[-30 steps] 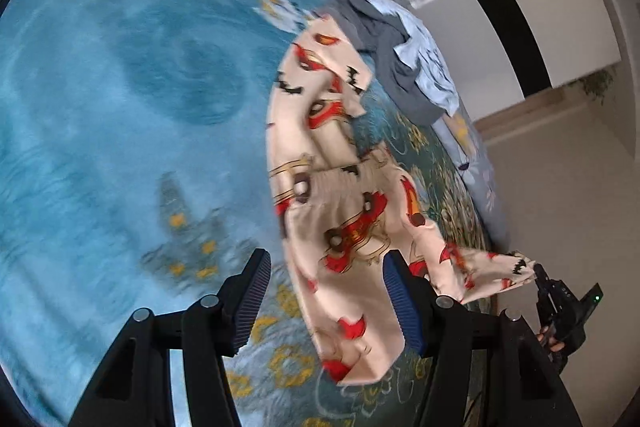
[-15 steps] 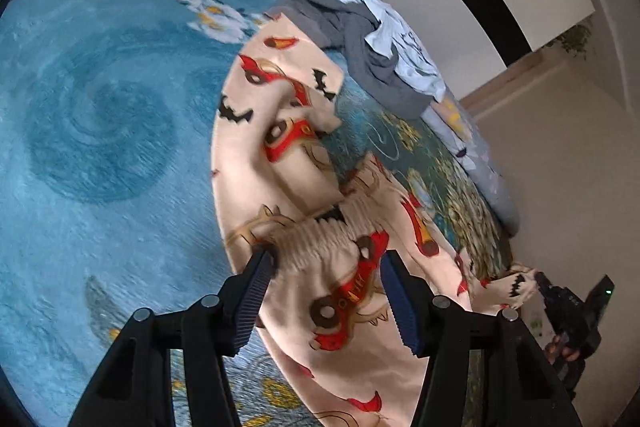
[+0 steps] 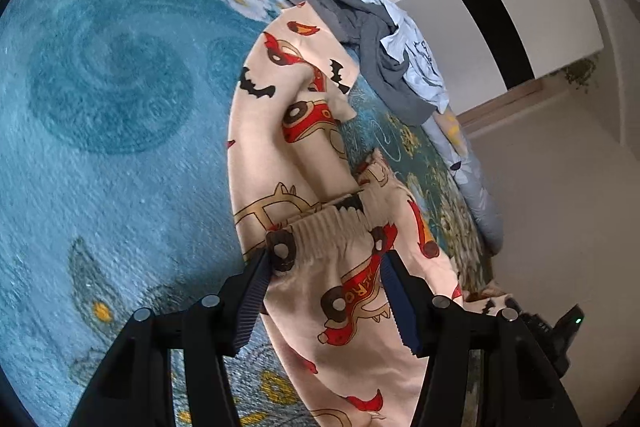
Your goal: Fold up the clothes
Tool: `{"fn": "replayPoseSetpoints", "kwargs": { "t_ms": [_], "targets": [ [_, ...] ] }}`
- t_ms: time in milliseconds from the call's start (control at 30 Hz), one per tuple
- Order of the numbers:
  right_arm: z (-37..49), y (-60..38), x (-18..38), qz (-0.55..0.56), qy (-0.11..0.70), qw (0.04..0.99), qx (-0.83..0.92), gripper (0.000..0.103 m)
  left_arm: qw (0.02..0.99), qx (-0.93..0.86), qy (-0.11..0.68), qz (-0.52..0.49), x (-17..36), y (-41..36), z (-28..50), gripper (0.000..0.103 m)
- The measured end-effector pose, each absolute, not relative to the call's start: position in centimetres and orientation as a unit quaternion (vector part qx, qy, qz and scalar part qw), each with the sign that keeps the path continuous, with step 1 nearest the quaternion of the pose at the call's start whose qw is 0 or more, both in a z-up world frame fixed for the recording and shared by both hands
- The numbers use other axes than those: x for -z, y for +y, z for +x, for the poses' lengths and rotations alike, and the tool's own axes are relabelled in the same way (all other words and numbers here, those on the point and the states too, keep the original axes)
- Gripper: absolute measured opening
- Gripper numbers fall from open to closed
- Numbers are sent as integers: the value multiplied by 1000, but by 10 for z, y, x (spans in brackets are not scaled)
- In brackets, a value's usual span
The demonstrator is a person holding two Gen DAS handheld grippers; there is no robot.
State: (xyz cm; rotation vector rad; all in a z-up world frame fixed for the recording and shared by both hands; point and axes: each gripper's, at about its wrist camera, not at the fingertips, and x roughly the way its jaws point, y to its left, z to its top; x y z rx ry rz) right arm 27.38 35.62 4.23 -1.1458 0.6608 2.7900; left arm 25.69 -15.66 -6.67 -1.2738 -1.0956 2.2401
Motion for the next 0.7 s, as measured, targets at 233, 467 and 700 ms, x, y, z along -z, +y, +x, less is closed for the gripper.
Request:
{"fn": "replayPoseSetpoints", "kwargs": {
  "t_ms": [233, 467, 700],
  "targets": [
    [276, 358, -37, -377, 224, 27, -898, 6, 149, -785, -411, -439, 71, -161, 254, 60],
    [278, 355, -33, -382, 234, 25, -894, 6, 158, -788, -403, -439, 69, -158, 252, 57],
    [277, 351, -31, -388, 239, 22, -890, 6, 180, -794, -369, -448, 64, -142, 252, 32]
  ]
}}
